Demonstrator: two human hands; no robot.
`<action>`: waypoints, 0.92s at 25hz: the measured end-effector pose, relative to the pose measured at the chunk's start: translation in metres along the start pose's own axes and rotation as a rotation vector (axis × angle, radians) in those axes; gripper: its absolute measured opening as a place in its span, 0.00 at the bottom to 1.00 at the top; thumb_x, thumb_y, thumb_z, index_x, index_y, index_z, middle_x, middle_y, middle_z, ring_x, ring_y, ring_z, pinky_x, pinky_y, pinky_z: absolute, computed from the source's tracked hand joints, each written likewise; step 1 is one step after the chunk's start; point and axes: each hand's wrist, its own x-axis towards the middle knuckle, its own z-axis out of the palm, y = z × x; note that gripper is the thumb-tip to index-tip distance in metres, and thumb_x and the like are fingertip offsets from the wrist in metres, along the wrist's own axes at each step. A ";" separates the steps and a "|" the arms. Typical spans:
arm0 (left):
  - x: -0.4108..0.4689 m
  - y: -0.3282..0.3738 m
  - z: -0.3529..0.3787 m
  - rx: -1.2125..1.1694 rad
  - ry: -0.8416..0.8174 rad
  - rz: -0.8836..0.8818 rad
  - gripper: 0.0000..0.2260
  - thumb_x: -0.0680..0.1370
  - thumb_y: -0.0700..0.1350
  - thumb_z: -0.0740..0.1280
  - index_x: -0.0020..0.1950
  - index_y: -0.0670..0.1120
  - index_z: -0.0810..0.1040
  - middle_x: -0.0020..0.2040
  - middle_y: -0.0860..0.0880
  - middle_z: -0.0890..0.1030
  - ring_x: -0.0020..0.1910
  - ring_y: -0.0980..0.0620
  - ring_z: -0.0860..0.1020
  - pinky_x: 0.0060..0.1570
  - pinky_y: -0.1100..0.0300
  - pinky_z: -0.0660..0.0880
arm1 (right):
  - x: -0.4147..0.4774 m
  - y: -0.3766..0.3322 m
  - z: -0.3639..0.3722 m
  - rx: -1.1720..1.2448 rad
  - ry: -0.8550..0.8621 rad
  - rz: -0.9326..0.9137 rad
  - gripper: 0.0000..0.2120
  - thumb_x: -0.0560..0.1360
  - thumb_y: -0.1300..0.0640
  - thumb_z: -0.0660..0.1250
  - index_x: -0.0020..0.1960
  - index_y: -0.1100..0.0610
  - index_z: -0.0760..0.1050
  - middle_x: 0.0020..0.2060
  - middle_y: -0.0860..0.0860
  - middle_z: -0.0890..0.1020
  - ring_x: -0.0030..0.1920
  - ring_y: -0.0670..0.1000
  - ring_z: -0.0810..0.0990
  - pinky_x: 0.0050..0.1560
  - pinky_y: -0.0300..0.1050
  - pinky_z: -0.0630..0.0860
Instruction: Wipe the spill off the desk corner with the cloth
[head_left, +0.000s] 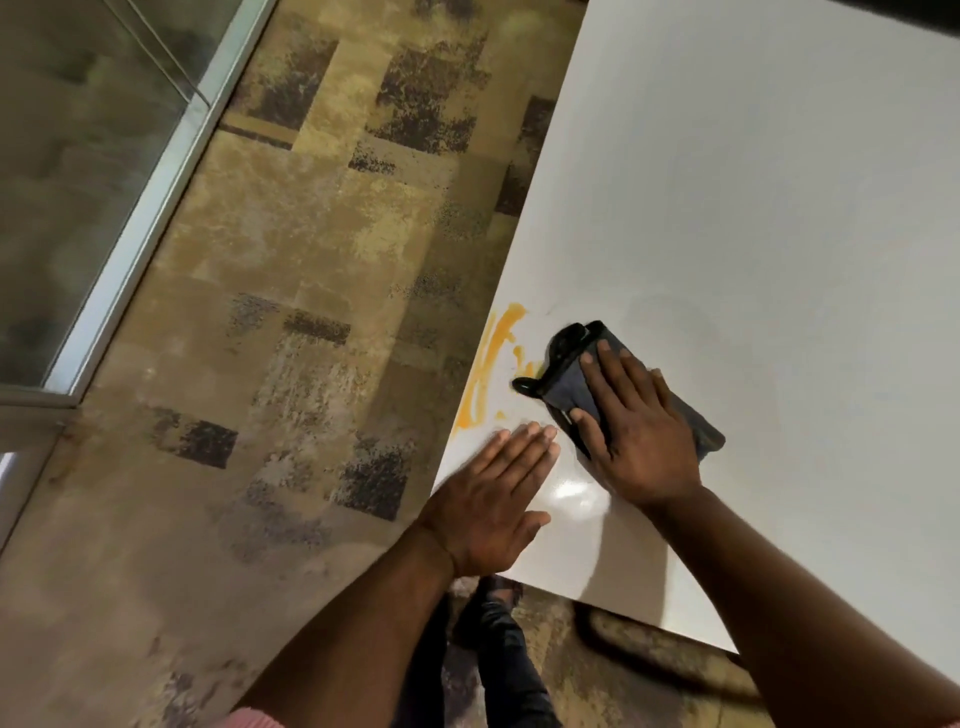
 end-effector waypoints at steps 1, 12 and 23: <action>-0.001 0.000 0.002 -0.009 0.018 -0.002 0.33 0.85 0.58 0.55 0.85 0.41 0.52 0.86 0.43 0.51 0.85 0.45 0.46 0.83 0.47 0.47 | 0.005 0.004 -0.002 -0.009 0.004 0.006 0.31 0.86 0.39 0.47 0.86 0.49 0.51 0.85 0.51 0.56 0.83 0.57 0.57 0.81 0.63 0.59; -0.008 0.016 -0.016 -0.255 0.410 -0.489 0.29 0.87 0.55 0.45 0.83 0.40 0.58 0.85 0.43 0.56 0.85 0.46 0.52 0.83 0.44 0.52 | -0.005 -0.103 0.006 0.029 -0.124 0.082 0.35 0.86 0.39 0.49 0.86 0.51 0.41 0.85 0.52 0.41 0.85 0.55 0.39 0.83 0.59 0.43; 0.056 0.080 -0.025 -0.187 0.167 -0.699 0.39 0.83 0.64 0.57 0.84 0.40 0.52 0.85 0.40 0.49 0.85 0.41 0.45 0.82 0.40 0.47 | -0.007 0.015 -0.019 0.392 0.021 0.057 0.33 0.78 0.49 0.50 0.81 0.58 0.66 0.81 0.56 0.66 0.81 0.58 0.63 0.80 0.59 0.63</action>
